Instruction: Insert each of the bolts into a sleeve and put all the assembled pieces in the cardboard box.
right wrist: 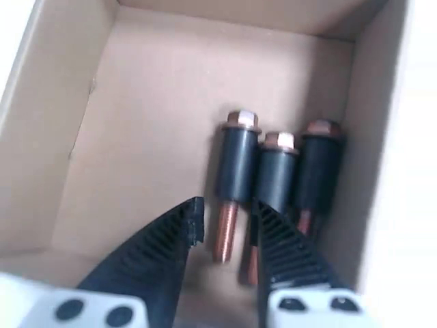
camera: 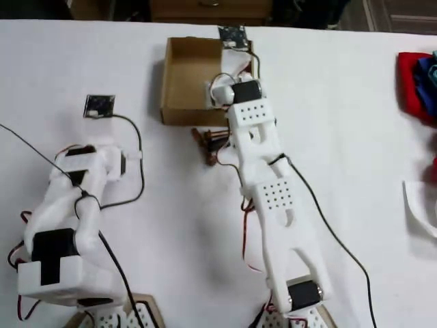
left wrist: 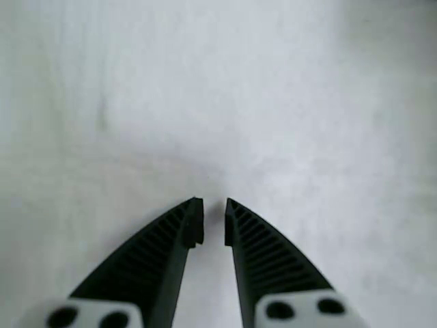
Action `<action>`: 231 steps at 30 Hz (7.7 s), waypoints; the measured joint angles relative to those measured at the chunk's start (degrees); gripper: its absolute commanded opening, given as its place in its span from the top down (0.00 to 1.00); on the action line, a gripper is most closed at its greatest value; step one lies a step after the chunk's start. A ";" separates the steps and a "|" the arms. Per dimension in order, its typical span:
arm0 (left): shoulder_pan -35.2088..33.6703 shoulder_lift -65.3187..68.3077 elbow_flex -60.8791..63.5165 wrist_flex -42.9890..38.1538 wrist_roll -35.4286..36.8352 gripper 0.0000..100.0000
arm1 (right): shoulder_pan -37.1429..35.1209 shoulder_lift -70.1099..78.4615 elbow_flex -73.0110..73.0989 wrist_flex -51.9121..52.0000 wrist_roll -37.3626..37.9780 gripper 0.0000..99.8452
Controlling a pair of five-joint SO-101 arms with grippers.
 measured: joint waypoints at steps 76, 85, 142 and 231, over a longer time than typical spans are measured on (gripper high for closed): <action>0.00 0.09 0.00 0.00 0.00 0.92 | -5.10 -35.87 72.79 -5.98 39.47 0.91; 0.00 0.09 0.00 0.00 0.00 0.92 | -5.71 -35.87 72.79 -5.89 39.38 0.91; 0.00 0.09 0.00 0.00 0.00 0.92 | -6.77 -36.31 71.56 -9.14 -3.60 0.84; 0.00 0.09 0.00 0.00 0.00 0.92 | -6.24 -31.12 61.89 -6.77 -25.67 0.85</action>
